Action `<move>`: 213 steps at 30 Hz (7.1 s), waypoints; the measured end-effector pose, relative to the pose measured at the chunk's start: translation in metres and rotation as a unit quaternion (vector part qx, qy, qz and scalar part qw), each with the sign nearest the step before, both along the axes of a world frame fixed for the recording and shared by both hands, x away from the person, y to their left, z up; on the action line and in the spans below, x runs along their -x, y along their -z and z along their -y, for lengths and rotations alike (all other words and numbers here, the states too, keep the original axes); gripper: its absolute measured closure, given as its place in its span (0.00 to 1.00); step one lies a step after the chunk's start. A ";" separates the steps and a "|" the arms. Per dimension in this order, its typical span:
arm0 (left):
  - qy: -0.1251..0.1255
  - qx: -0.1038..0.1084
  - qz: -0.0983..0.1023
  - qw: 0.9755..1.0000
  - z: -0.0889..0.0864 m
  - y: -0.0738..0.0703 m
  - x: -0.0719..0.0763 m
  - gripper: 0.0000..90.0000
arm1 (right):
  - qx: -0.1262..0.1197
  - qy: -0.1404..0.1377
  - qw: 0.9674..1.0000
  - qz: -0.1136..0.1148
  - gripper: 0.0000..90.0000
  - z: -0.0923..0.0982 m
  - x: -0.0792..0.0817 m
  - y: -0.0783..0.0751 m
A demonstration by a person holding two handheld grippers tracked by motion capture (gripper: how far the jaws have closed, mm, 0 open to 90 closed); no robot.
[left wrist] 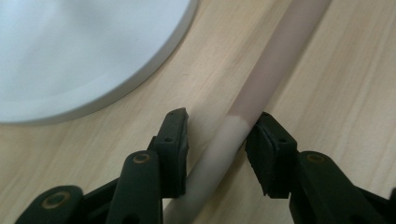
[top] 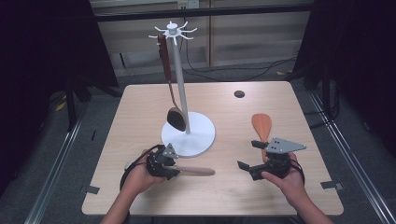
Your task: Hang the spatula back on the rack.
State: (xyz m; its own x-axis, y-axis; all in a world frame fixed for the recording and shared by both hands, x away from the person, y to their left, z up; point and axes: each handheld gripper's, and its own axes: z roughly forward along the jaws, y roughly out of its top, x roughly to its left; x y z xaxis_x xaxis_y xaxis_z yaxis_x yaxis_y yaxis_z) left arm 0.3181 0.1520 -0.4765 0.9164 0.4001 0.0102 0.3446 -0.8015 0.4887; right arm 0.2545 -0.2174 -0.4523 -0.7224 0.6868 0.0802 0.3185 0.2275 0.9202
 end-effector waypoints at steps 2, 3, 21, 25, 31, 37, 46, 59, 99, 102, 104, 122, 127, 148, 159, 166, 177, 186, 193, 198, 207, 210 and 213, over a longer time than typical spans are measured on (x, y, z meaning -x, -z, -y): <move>0.009 0.005 -0.006 1.000 0.004 0.001 0.001 0.69 | 0.000 -0.001 1.000 0.001 0.07 -0.001 0.000 0.000; 0.010 0.019 -0.020 1.000 0.009 0.002 0.002 0.70 | -0.001 -0.002 1.000 0.002 0.07 -0.001 -0.001 -0.001; 0.017 0.006 -0.013 1.000 0.022 0.001 -0.011 0.67 | -0.005 0.002 1.000 0.009 0.07 0.004 0.002 -0.005; 0.020 0.003 -0.006 1.000 0.020 0.001 -0.016 0.66 | -0.003 0.003 1.000 0.006 0.07 0.005 0.003 -0.003; 0.016 0.001 -0.006 1.000 0.017 0.002 -0.021 0.64 | -0.004 0.012 1.000 0.006 0.07 0.010 0.006 -0.004; 0.019 -0.003 -0.003 1.000 0.014 0.001 -0.025 0.63 | -0.004 0.016 1.000 0.006 0.07 0.013 0.008 -0.004; 0.031 -0.031 0.001 0.999 0.007 -0.002 -0.031 0.65 | -0.004 0.019 1.000 0.006 0.07 0.015 0.010 -0.004; 0.114 -0.075 0.040 0.990 0.019 -0.005 -0.022 0.83 | -0.003 0.020 1.000 0.003 0.07 0.016 0.010 -0.003; -0.090 0.208 0.204 0.952 0.007 -0.061 0.020 0.88 | -0.005 0.017 1.000 0.005 0.01 0.005 -0.001 -0.002; -0.100 0.214 0.211 0.948 0.006 -0.064 0.022 0.88 | -0.009 0.017 1.000 0.005 0.00 0.004 -0.002 -0.003; -0.110 0.219 0.222 0.944 0.004 -0.067 0.023 0.88 | -0.010 0.017 1.000 0.006 0.00 0.003 -0.003 -0.003; -0.147 0.278 0.269 0.911 0.003 -0.087 0.031 0.88 | -0.010 0.013 1.000 0.003 0.00 0.002 -0.004 -0.001; -0.152 0.295 0.272 0.903 0.001 -0.093 0.032 0.88 | -0.010 0.010 1.000 0.001 0.01 0.001 -0.004 -0.001; -0.171 0.347 0.288 0.876 0.000 -0.116 0.029 0.88 | -0.009 0.010 1.000 0.001 0.01 0.001 -0.003 0.000; -0.182 0.367 0.311 0.858 -0.009 -0.128 0.030 0.88 | -0.007 0.008 1.000 0.003 0.01 0.002 -0.003 0.000; -0.183 0.371 0.313 0.855 -0.011 -0.130 0.031 0.88 | -0.007 0.007 1.000 0.002 0.01 0.001 -0.003 0.001; -0.185 0.363 0.340 0.848 -0.014 -0.135 0.034 0.88 | -0.007 0.003 1.000 0.003 0.01 0.000 -0.002 0.000; -0.193 0.360 0.364 0.837 -0.016 -0.139 0.036 0.88 | -0.006 -0.001 1.000 0.000 0.01 -0.002 -0.002 0.001; -0.199 0.348 0.372 0.837 -0.014 -0.141 0.033 0.88 | -0.003 -0.003 1.000 -0.002 0.01 -0.003 -0.001 0.002; -0.209 0.343 0.378 0.834 -0.015 -0.142 0.030 0.88 | -0.004 -0.004 1.000 -0.002 0.01 -0.002 -0.001 0.002; -0.213 0.324 0.388 0.836 -0.013 -0.143 0.026 0.88 | -0.009 -0.002 1.000 -0.004 0.01 -0.001 -0.001 0.001; -0.218 0.318 0.393 0.835 -0.012 -0.143 0.026 0.88 | -0.009 -0.002 1.000 -0.004 0.01 -0.001 -0.001 0.001; -0.229 0.315 0.395 0.832 -0.010 -0.142 0.025 0.88 | -0.008 -0.003 1.000 -0.004 0.01 -0.001 -0.001 0.001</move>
State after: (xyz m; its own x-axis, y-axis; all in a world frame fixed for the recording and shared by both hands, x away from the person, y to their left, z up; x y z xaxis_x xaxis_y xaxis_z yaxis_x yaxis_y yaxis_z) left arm 0.2932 0.1618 -0.3342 0.4732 0.8596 0.1930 -0.0845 -0.1738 0.9812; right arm 0.2559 -0.2163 -0.4537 -0.7264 0.6804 0.0976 0.3242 0.2141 0.9214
